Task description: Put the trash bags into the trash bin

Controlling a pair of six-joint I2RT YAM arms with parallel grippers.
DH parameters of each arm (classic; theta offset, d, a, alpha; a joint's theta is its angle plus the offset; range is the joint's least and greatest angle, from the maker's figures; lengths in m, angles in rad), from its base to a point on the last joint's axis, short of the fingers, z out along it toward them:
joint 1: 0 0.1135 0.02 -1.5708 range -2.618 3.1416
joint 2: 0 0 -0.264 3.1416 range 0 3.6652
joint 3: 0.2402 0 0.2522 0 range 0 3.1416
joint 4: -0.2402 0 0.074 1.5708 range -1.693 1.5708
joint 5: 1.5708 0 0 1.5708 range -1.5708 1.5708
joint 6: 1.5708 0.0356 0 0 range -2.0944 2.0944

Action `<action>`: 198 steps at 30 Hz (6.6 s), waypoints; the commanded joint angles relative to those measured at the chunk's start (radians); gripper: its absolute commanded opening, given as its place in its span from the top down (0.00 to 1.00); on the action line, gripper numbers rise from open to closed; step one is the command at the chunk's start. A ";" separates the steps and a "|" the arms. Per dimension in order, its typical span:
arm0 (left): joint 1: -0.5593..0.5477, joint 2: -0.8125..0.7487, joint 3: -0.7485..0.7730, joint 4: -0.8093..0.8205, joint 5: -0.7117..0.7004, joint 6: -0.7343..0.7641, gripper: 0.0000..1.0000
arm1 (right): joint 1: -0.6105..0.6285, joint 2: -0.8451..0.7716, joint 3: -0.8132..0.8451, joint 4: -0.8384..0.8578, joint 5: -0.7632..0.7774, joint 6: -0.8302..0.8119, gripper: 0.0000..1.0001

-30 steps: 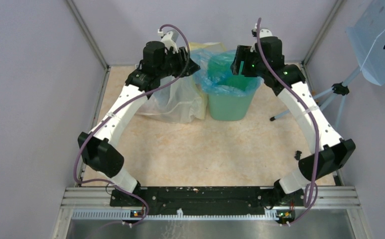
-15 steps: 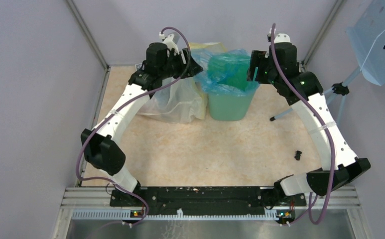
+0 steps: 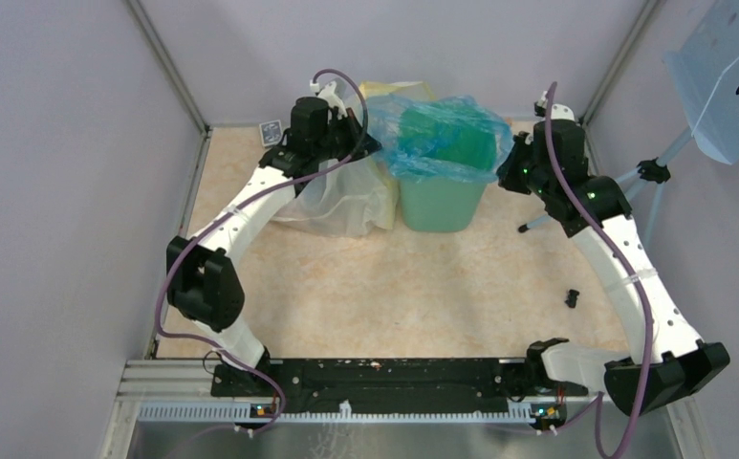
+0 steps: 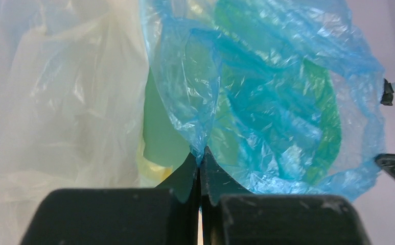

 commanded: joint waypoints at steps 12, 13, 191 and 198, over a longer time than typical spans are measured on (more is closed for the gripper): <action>0.007 -0.104 -0.101 0.209 0.059 -0.060 1.00 | -0.148 -0.022 -0.017 0.118 -0.121 0.019 1.00; 0.006 -0.086 -0.066 0.230 0.065 -0.064 1.00 | -0.158 -0.011 0.002 0.117 -0.123 0.016 1.00; -0.249 0.218 0.566 -0.479 -0.367 0.370 1.00 | -0.086 -0.025 0.102 0.115 -0.107 -0.209 0.52; -0.249 0.107 0.529 -0.630 -0.199 0.451 1.00 | -0.087 -0.112 0.039 0.108 -0.390 -0.245 0.51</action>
